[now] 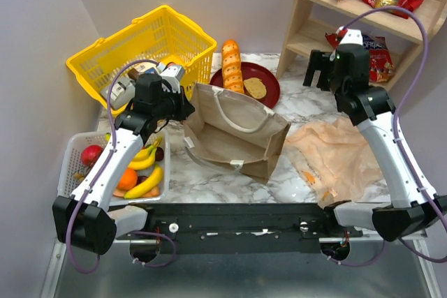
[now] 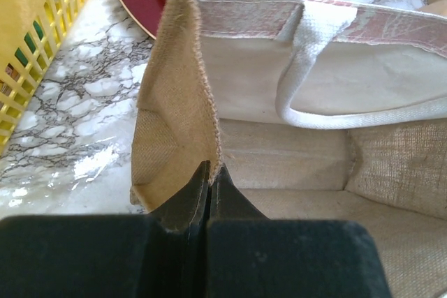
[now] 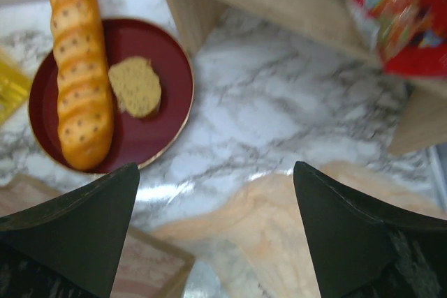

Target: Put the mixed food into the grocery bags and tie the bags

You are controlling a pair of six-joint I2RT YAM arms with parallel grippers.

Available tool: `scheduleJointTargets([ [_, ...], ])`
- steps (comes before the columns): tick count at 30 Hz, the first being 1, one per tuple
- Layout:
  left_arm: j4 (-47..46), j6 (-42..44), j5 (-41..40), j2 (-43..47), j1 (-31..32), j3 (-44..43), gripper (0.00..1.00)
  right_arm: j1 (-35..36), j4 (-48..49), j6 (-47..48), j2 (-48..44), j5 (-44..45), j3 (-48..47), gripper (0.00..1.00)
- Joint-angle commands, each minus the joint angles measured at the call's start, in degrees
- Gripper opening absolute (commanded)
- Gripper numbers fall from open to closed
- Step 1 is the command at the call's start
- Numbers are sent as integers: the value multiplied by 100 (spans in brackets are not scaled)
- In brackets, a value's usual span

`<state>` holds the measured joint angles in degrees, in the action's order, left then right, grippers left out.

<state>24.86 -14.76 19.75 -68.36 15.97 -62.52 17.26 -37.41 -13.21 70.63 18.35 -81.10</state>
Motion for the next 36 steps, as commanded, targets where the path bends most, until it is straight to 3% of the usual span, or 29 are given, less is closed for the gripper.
scheduleJointTargets([
  [1,-333,88,161,165,38,328,3,-125,-856,1135,765,889,-1301,100],
  [11,-351,140,-6,183,38,460,3,-978,-1023,2155,2217,1496,-2752,100],
  [21,-350,176,-41,182,47,469,3,-1417,-189,2622,2781,1549,-2350,99],
  [25,-350,176,-59,217,47,478,3,-1462,5,2683,2886,1286,-2226,80],
  [26,-350,184,-59,226,47,478,3,-1462,32,2718,2886,1207,-2226,60],
  [27,-359,176,-67,235,47,486,3,-1462,32,2745,2877,1015,-2217,46],
  [28,-351,184,-68,253,47,487,3,-1453,23,2754,2860,917,-2235,15],
  [29,-350,184,-68,270,47,478,2,-1436,-12,2736,2764,820,-2252,6],
  [30,-350,193,-68,270,47,486,1,-1357,-38,2736,2685,593,-2252,1],
  [36,-377,193,-24,288,47,487,0,-383,-205,3027,2017,757,-2304,1],
])
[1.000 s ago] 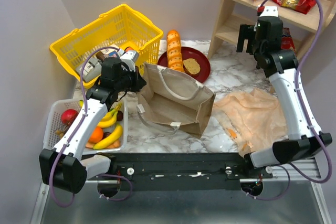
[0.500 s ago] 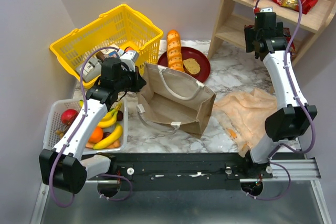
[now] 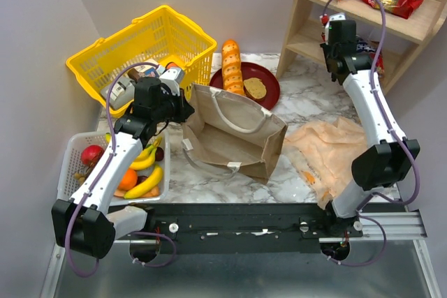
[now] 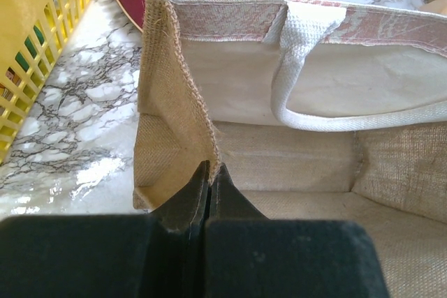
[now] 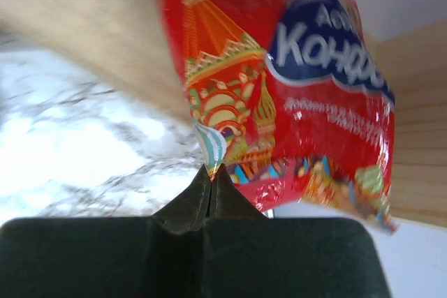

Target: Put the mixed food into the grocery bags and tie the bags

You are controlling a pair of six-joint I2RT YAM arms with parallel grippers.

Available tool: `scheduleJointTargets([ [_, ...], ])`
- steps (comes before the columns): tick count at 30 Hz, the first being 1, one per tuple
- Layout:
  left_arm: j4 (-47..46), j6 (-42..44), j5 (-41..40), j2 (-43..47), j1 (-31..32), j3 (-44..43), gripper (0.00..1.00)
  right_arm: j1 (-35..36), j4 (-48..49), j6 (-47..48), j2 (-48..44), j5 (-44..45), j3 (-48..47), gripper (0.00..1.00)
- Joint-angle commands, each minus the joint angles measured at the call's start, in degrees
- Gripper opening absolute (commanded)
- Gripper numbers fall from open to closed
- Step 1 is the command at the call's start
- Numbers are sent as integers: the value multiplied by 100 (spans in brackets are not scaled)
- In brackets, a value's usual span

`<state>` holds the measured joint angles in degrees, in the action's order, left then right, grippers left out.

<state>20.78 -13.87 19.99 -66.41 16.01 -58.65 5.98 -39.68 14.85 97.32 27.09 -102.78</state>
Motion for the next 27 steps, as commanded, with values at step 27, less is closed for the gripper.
scheduleJointTargets([
  [27,-30,86,-74,-21,34,135,0,3427,1471,-1476,-2490,-4571,-480,1],
])
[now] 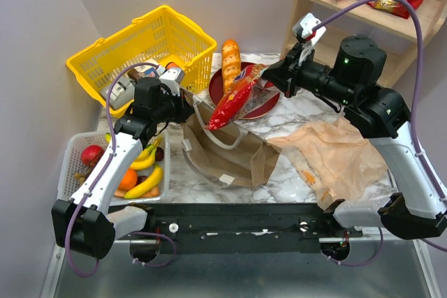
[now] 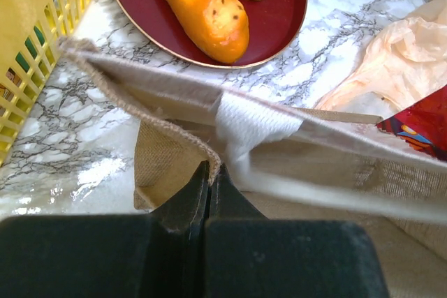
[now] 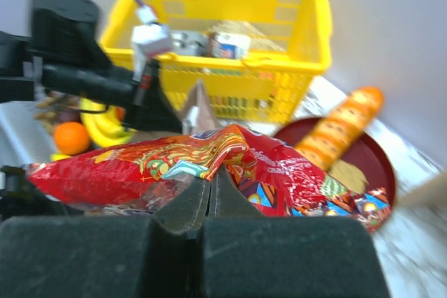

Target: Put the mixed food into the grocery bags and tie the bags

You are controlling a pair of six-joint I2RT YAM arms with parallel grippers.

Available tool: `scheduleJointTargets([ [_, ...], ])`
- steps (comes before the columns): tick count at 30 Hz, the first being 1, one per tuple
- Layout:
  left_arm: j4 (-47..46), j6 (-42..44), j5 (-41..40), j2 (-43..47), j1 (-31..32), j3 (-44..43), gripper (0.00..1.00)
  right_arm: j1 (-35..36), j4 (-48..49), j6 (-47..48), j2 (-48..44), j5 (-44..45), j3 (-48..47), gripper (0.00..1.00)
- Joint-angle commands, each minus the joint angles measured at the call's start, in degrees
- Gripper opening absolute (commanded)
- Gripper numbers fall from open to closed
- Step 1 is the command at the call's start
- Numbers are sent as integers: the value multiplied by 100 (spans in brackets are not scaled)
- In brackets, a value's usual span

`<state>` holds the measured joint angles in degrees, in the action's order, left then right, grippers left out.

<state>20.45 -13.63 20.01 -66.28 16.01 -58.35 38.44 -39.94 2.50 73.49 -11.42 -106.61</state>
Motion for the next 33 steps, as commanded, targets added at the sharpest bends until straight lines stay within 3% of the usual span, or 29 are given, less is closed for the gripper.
scheduleJointTargets([
  [1,3,71,-76,-43,34,104,0,338,1637,-241,-99,-739,-27,1],
  [6,-32,36,-6,-60,34,113,0,683,1788,-31,-72,-72,-193,1],
  [13,-50,18,65,-113,34,122,0,823,2052,-241,-72,-387,-115,1],
  [20,-85,-35,187,-210,34,122,0,1069,2210,-215,-177,52,96,1],
  [26,-129,-61,240,-245,34,148,0,1113,2377,-233,-221,-71,105,1],
  [33,-129,-70,267,-289,42,148,0,1114,2333,-206,-37,-106,-309,1],
])
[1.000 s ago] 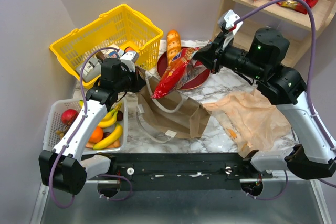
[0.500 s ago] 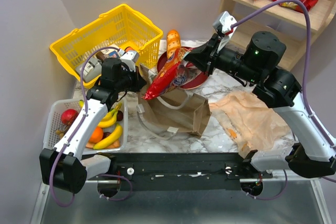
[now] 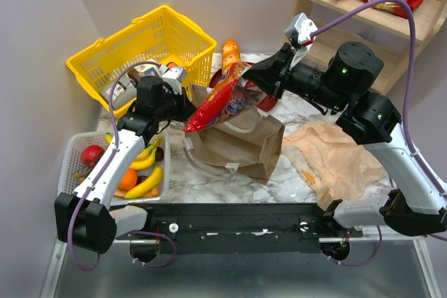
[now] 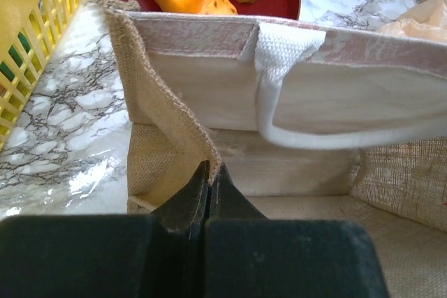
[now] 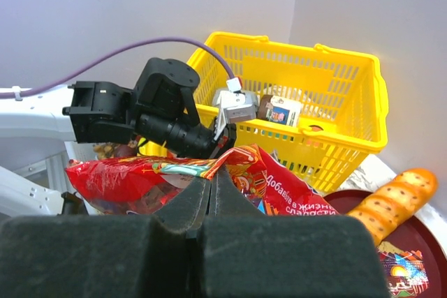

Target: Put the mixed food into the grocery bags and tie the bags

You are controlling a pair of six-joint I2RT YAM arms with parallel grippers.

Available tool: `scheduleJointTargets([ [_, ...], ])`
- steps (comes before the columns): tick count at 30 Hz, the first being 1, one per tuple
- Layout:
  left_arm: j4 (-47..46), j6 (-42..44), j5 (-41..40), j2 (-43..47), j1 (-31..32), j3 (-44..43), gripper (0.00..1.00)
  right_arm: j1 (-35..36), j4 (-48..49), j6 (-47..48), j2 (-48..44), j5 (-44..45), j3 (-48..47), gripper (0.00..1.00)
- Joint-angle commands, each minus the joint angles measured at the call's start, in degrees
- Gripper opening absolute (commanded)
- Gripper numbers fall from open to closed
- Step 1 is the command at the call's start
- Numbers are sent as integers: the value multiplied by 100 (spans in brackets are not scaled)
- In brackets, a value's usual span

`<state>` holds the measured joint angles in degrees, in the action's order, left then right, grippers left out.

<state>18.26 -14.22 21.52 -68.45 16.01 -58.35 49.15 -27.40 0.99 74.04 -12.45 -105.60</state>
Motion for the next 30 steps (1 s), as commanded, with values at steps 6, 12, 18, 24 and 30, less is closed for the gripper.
scheduleJointTargets([
  [6,99,7,81,-20,42,148,0,43,1087,-756,-179,251,644,1],
  [12,29,-37,142,-20,43,183,0,86,1518,-2021,-434,462,2437,1],
  [18,-24,-81,274,-20,43,201,0,113,1370,-2622,-119,2182,3265,1],
  [24,-7,-11,116,112,43,218,0,104,631,-2087,-100,4135,3221,1],
  [30,-51,-37,247,112,43,227,0,104,419,-2172,285,3717,3590,1],
])
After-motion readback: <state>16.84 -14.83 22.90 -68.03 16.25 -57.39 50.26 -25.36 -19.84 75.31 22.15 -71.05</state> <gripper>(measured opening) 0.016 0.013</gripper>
